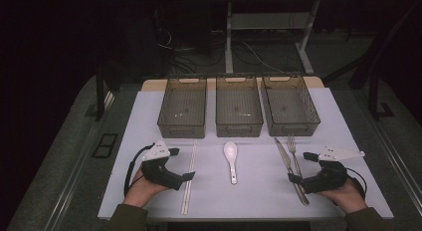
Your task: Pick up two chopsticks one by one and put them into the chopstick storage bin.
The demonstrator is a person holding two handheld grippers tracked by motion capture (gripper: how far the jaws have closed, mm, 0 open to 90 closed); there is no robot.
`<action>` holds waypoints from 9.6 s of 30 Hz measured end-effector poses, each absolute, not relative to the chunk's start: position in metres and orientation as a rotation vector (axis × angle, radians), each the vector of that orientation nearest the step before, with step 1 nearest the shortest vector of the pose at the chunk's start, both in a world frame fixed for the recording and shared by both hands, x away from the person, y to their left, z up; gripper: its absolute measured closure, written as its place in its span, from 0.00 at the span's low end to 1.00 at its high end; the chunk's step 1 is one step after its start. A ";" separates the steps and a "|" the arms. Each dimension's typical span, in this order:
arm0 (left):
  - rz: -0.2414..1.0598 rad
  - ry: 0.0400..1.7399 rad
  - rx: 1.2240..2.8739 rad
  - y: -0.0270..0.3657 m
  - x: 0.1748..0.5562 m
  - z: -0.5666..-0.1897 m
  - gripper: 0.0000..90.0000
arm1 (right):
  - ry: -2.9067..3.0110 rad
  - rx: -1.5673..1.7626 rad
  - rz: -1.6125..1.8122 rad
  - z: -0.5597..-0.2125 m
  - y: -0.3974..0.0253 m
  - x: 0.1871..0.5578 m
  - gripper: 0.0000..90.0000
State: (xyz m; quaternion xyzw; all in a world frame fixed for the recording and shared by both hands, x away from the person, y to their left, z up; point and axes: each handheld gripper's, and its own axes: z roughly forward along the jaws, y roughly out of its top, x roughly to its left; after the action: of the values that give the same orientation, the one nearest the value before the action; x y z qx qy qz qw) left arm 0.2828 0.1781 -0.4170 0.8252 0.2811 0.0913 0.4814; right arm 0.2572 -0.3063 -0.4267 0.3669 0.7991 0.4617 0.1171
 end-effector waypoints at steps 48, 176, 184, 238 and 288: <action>0.340 0.925 2.146 0.154 0.370 -0.444 0.92 | 2.339 1.116 1.317 -0.429 -0.309 0.258 0.01; 0.114 0.745 2.289 0.115 0.276 -0.433 0.76 | 2.346 1.134 1.296 -0.430 -0.311 0.258 0.01; 0.096 0.751 2.304 0.114 0.277 -0.436 0.78 | 2.347 1.132 1.294 -0.430 -0.311 0.258 0.01; 0.214 0.934 2.316 0.139 0.301 -0.437 0.93 | 2.353 1.135 1.290 -0.430 -0.311 0.258 0.01; 0.199 0.808 2.127 0.157 0.305 -0.391 0.94 | 2.349 1.149 1.302 -0.430 -0.312 0.259 0.01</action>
State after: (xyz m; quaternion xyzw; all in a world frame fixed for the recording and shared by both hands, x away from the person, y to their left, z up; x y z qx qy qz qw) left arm 0.3052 0.1573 -0.3910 0.8469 0.3219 0.0792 0.4158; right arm 0.2594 -0.3122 -0.4297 0.3909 0.7994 0.4429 0.1099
